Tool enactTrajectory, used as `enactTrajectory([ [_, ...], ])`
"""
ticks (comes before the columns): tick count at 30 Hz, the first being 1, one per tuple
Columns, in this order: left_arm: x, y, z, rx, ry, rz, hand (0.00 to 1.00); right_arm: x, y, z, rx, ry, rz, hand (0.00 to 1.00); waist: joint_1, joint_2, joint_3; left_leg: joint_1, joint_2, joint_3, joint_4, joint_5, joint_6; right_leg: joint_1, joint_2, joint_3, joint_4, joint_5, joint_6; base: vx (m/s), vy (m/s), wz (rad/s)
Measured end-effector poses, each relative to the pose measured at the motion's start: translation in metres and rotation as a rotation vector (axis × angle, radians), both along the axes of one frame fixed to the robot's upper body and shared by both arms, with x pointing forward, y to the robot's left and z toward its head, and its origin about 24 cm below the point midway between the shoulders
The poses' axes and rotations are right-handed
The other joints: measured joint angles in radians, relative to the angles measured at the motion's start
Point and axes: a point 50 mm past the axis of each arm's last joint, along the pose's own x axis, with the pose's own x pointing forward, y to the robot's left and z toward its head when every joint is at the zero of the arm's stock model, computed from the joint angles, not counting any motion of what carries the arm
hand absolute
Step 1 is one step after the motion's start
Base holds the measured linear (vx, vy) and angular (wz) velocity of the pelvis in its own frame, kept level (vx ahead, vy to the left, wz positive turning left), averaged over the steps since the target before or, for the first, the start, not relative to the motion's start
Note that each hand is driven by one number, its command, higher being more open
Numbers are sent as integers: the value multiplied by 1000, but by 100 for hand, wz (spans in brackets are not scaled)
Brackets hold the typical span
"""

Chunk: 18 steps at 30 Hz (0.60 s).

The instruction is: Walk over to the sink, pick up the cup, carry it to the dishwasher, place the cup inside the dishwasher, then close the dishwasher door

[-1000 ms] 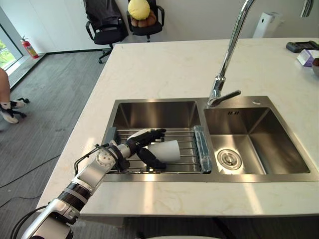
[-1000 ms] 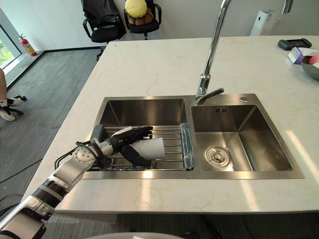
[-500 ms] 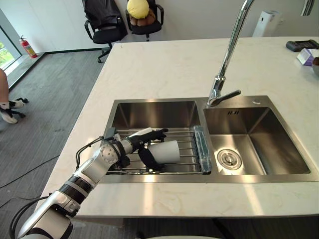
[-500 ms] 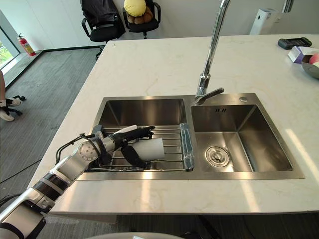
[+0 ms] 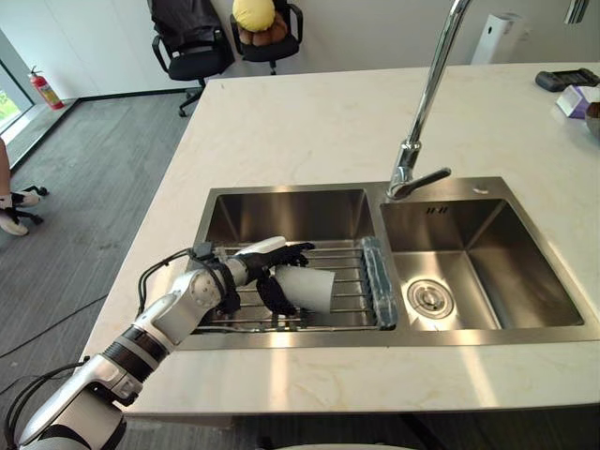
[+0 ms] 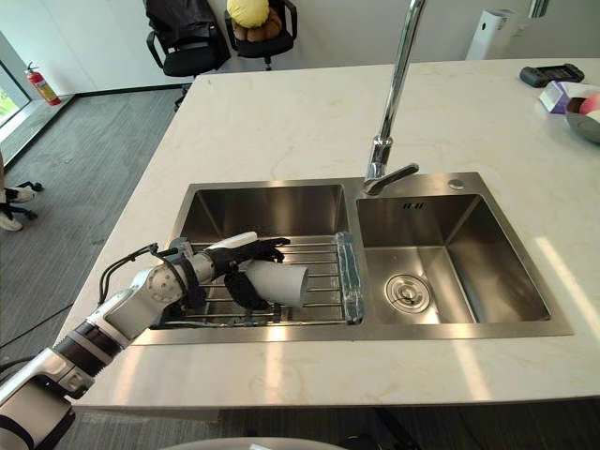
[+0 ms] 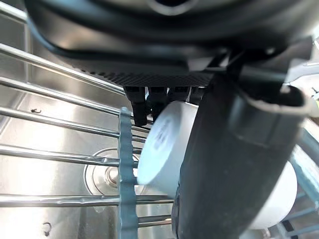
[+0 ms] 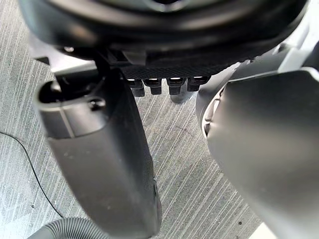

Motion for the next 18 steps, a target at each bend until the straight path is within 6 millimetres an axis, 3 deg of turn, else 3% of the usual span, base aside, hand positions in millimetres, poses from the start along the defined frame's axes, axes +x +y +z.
enactTrajectory([
  [5, -3, -4, -1, 72, -97, -44, 0, 3, -3, 1, -11, 2, 13, 100, -12, 8, 5, 0, 0, -5, 0, 0, 0, 3, 0, -5, 0, -2, 2, 0, 0, 1],
  [18, -25, -4, -19, 62, -332, -137, 0, 10, -6, 3, -27, -15, 58, 100, -19, 17, 13, -2, 0, -9, 0, -2, -1, 4, 0, -9, 0, -2, 4, 0, 0, 0],
])
